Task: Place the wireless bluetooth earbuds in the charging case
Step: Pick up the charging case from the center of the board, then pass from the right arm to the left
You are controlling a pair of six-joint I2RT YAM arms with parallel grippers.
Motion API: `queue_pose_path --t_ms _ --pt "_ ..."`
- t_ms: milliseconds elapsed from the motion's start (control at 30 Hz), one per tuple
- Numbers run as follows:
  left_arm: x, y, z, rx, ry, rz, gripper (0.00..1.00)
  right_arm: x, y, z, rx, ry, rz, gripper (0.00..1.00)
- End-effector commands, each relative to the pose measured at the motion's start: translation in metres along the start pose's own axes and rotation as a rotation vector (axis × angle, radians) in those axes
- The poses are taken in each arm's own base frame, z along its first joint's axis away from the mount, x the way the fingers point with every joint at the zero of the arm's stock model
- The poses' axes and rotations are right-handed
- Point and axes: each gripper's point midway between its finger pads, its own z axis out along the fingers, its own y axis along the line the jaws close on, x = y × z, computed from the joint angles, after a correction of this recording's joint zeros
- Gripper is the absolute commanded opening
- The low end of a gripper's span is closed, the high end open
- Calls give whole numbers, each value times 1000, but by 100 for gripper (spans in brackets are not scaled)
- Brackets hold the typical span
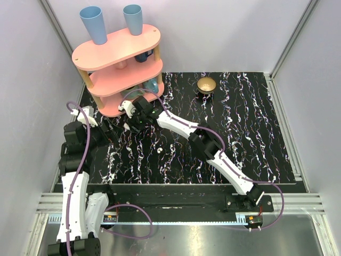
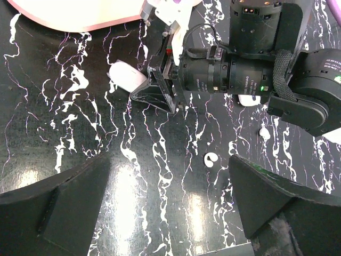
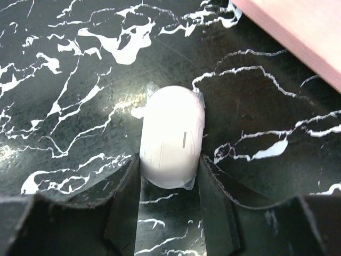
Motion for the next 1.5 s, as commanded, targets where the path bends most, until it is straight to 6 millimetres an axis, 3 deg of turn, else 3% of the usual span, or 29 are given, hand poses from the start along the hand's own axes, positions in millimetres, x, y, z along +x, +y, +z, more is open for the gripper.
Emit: queue_pose_path --t_ms 0,133,167,200,233,267,300,333,367,400,433,467,500,533,567,600,667,700,767,800,867,900,1000,1100,1267,1467 --pt "-10 -12 -6 54 -48 17 97 -54 10 -42 25 -107 57 36" --pt "-10 -30 -10 146 -49 8 98 -86 14 -79 61 -232 92 34" --pt "-10 -34 -12 173 -48 16 98 -69 16 -79 70 -213 111 33" --pt "-10 -39 -15 197 -53 23 98 -99 17 -105 82 -308 105 33" --pt "-11 -45 -18 226 -55 28 99 -101 19 -112 84 -323 108 33" --pt "-12 -48 -20 239 -57 28 99 -89 23 -114 81 -306 120 33" --pt "-13 -51 -22 249 -61 24 99 -104 26 -134 83 -353 121 32" --pt "-14 -54 -24 260 -62 23 99 -104 28 -140 84 -357 128 32" --pt "-14 -56 -25 267 -60 20 99 -91 33 -142 76 -333 139 31" --pt "-14 -57 -26 275 -61 16 99 -101 37 -161 76 -362 143 31" --pt "-14 -61 -28 292 -56 7 99 -98 40 -167 75 -360 150 31" --pt "-14 -63 -28 305 -55 2 99 -87 44 -170 73 -358 152 31" --pt "-14 -67 -30 323 -52 -9 99 -100 48 -194 81 -408 139 30" --pt "-15 -71 -31 342 -47 -18 99 -99 51 -203 85 -417 136 31" --pt "-15 -73 -32 355 -40 -29 99 -82 53 -205 90 -389 148 31" --pt "-15 -76 -32 370 -32 -43 99 -92 59 -228 90 -430 134 31" --pt "-18 -83 -34 402 -19 -55 99 -79 67 -242 96 -417 137 31" --pt "-18 -85 -34 416 -13 -61 99 -84 71 -262 102 -437 131 31" --pt "-22 -96 -38 471 -5 -70 99 -76 80 -274 127 -427 115 31" --pt "-23 -99 -39 492 5 -85 99 -77 86 -293 139 -429 92 31" --pt "-25 -115 -45 579 27 -68 99 -74 98 -307 132 -431 81 31" --pt "-24 -119 -45 603 48 -73 99 -78 105 -326 128 -456 76 31" --pt "-28 -140 -56 657 48 -39 99 -73 114 -356 158 -457 63 31" --pt "-43 -161 -70 724 1 -38 99 -62 117 -376 197 -436 61 31" --pt "-51 -200 -89 854 -2 5 99 -44 120 -391 229 -408 68 31" --pt "-43 -236 -104 1004 45 32 99 -38 123 -409 248 -427 77 31"
